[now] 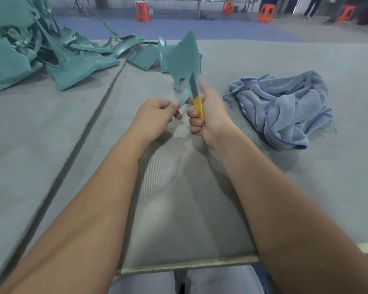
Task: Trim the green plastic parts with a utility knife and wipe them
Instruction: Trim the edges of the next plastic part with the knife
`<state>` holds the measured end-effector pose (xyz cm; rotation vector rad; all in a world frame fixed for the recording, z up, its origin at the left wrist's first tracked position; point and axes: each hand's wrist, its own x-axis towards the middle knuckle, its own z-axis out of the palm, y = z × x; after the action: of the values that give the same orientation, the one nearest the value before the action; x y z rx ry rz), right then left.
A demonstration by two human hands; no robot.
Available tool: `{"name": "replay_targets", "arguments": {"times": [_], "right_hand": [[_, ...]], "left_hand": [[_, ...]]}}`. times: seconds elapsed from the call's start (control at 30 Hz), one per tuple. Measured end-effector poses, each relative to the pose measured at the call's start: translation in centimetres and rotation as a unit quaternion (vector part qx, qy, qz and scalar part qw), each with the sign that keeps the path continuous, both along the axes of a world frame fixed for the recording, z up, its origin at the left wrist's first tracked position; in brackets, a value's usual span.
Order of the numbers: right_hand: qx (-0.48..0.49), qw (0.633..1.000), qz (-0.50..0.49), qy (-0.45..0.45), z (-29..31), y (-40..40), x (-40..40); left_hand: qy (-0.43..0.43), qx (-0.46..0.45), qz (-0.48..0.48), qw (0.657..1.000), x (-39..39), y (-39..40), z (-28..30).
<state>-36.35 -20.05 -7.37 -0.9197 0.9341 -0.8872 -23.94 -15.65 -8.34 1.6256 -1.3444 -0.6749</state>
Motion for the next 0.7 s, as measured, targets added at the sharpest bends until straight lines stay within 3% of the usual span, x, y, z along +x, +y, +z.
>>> {"name": "replay_targets", "arguments": {"times": [0.1, 0.23, 0.33, 0.53, 0.7], "right_hand": [[-0.024, 1.0, -0.019, 0.003, 0.0, -0.6, -0.4], [-0.175, 0.976, -0.056, 0.113, -0.5, -0.9, -1.0], [-0.244, 0.959, -0.033, 0.137, -1.0, -0.7, -1.0], [-0.263, 0.949, 0.014, 0.173, -1.5, -0.8, -0.2], [-0.243, 0.955, 0.031, 0.17, -1.3, -0.8, -0.7]], "left_hand": [[0.064, 0.007, 0.011, 0.998, 0.4, 0.1, 0.0], [0.167, 0.018, 0.016, 0.986, 0.1, 0.1, 0.3], [0.2, 0.005, 0.012, 0.98, -0.1, 0.1, 0.2], [0.17, 0.004, -0.002, 0.985, 0.0, -0.1, -0.3], [0.229, 0.016, -0.01, 0.973, 0.3, -0.1, -0.1]]}}
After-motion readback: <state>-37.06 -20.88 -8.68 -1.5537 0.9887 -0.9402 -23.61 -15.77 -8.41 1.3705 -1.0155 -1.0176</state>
